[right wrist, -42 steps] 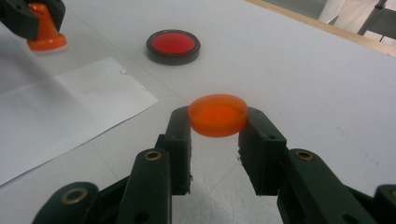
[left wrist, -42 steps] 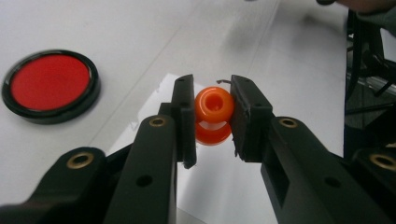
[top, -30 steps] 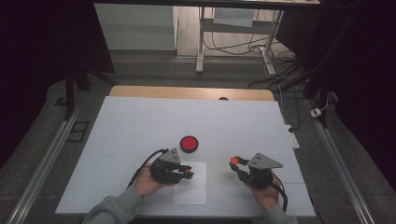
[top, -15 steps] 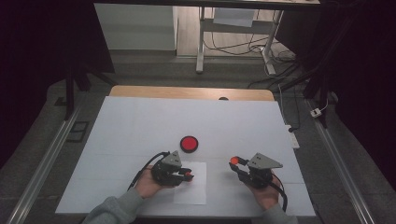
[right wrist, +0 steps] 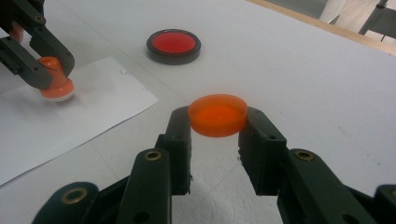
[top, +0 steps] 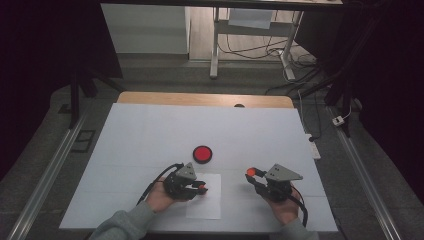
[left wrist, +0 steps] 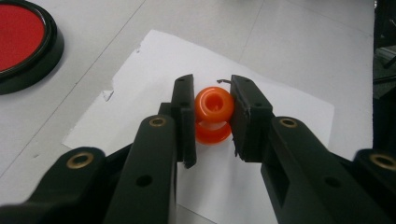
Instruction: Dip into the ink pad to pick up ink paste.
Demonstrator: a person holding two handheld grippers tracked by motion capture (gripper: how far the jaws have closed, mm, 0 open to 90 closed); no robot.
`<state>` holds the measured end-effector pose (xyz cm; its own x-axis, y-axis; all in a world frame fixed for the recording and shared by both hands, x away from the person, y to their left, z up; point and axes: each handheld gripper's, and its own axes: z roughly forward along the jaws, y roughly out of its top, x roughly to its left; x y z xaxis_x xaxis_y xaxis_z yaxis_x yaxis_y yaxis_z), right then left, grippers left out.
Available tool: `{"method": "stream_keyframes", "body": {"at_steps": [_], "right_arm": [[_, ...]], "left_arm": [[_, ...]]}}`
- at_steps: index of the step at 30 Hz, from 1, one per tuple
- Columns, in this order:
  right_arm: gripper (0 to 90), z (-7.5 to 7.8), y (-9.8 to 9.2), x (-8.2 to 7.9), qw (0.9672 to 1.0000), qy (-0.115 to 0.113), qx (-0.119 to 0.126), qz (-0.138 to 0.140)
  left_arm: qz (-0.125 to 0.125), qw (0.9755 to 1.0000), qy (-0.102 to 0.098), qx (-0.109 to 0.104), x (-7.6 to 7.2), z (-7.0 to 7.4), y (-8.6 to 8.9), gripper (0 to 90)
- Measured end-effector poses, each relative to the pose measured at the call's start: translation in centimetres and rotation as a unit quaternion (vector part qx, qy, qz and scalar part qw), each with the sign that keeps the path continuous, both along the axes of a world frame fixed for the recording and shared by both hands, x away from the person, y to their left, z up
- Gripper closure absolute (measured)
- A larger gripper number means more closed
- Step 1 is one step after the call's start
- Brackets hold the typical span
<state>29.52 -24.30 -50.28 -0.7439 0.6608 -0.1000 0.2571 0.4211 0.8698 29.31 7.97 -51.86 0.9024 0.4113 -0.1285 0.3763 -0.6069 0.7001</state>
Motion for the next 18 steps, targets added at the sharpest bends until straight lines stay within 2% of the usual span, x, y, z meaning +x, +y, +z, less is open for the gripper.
{"method": "stream_keyframes", "body": {"at_steps": [11,18], "right_arm": [[64.6,0.01,-0.01,0.00,1.0000,0.000,0.000,0.000],[64.6,0.01,-0.01,-0.01,1.0000,-0.001,0.000,0.000]], "left_arm": [[-0.006,0.9999,-0.004,0.012,-0.13,-0.21,-0.33,72.4],[-0.012,0.9995,-0.012,0.028,-0.34,-0.36,-0.65,72.4]]}}
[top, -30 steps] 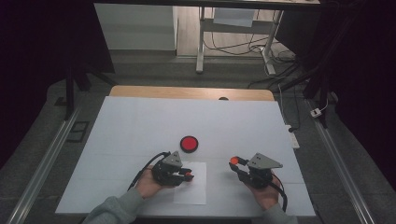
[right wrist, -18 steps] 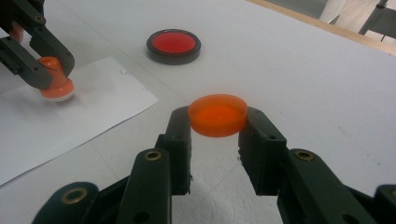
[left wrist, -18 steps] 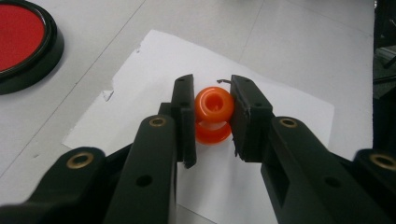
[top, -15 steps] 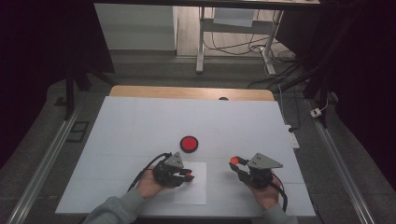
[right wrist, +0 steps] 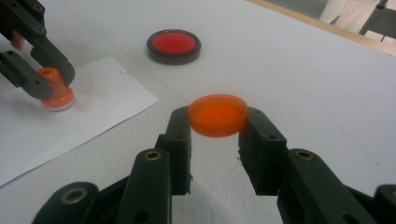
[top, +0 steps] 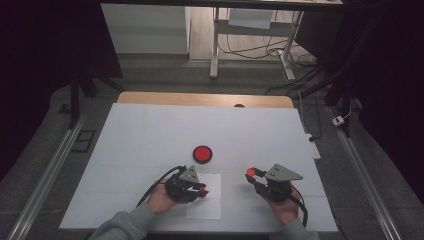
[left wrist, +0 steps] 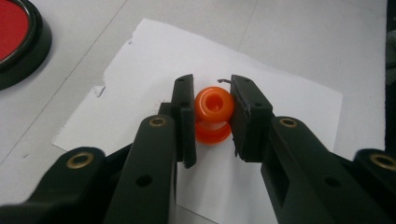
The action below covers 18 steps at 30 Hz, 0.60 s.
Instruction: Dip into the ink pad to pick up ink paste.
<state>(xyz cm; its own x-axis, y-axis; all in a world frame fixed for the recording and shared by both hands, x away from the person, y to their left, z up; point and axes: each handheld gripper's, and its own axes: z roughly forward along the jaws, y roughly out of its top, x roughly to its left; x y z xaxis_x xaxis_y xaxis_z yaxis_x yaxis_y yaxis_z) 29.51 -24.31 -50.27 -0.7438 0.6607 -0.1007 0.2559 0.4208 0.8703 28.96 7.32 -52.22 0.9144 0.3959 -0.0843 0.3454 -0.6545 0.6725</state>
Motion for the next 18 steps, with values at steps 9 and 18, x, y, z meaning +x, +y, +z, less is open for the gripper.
{"method": "stream_keyframes", "body": {"at_steps": [9,18], "right_arm": [[64.6,0.05,-0.01,-0.01,1.0000,0.000,-0.001,0.000],[64.6,0.08,0.05,-0.09,1.0000,0.000,0.000,0.000]], "left_arm": [[0.004,0.9999,-0.009,0.005,-0.31,-0.06,-0.16,72.4],[0.010,0.9998,-0.019,0.006,-0.67,-0.18,-0.21,72.6]]}}
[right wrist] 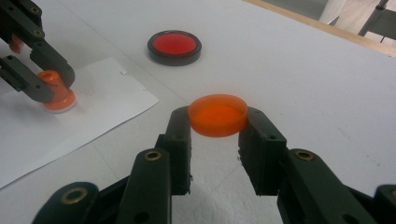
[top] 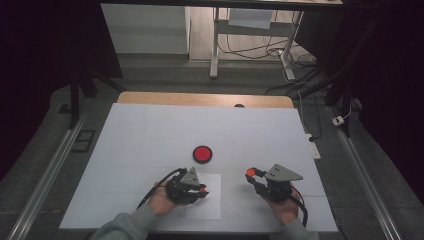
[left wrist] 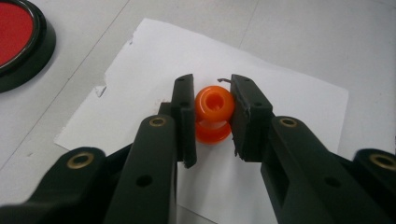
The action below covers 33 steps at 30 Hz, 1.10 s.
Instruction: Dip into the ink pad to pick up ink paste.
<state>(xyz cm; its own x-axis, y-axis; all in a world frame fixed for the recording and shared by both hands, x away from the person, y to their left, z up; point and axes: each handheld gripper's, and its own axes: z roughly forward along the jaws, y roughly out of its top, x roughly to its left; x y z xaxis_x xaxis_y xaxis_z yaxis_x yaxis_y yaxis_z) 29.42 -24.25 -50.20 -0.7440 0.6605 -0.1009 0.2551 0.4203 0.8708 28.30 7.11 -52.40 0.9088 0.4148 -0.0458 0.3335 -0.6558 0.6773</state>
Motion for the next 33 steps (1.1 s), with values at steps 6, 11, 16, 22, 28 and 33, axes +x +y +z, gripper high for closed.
{"method": "stream_keyframes", "body": {"at_steps": [6,11,16,22,28,33], "right_arm": [[64.6,0.01,-0.01,0.02,1.0000,0.001,0.000,0.001],[64.6,0.03,-0.01,-0.01,1.0000,-0.001,0.001,0.000],[64.6,0.04,-0.03,0.00,1.0000,0.000,0.000,0.000],[64.6,-0.01,0.00,0.04,1.0000,0.001,-0.001,0.000],[64.6,0.00,0.00,0.02,1.0000,0.000,-0.001,0.000],[64.6,0.00,-0.03,0.03,1.0000,0.000,-0.002,-0.001]], "left_arm": [[0.000,1.0000,-0.004,0.004,-0.09,0.00,-0.03,72.7],[0.002,1.0000,-0.003,0.002,-0.10,-0.02,-0.01,72.8],[0.002,1.0000,-0.003,0.003,-0.12,-0.02,-0.03,72.8],[0.004,1.0000,-0.007,0.005,-0.25,-0.02,-0.10,72.8],[0.004,1.0000,-0.006,0.006,-0.22,0.01,-0.12,72.8],[0.004,1.0000,-0.007,0.005,-0.23,-0.02,-0.09,72.9]]}}
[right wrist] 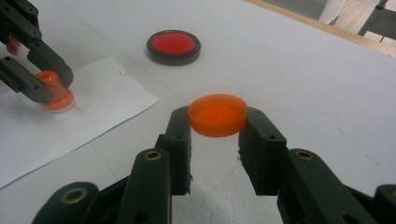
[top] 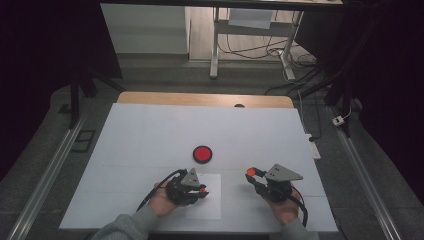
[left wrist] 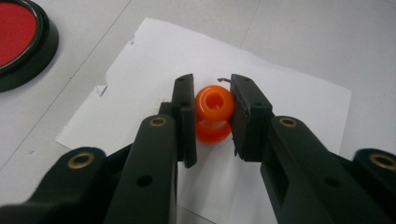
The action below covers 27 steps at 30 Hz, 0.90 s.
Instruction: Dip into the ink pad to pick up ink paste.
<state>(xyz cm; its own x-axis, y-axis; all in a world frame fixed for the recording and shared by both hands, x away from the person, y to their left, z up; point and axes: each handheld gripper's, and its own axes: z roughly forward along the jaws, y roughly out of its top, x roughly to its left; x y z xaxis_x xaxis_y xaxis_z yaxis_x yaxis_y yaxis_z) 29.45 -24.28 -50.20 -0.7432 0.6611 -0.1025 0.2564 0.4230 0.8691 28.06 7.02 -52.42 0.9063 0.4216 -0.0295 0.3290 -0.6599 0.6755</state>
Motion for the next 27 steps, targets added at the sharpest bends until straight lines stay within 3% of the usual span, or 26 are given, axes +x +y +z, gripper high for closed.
{"method": "stream_keyframes", "body": {"at_steps": [27], "right_arm": [[64.6,0.02,-0.07,0.03,1.0000,-0.001,0.001,0.001]], "left_arm": [[0.004,1.0000,-0.006,-0.005,-0.19,-0.16,0.07,72.9]]}}
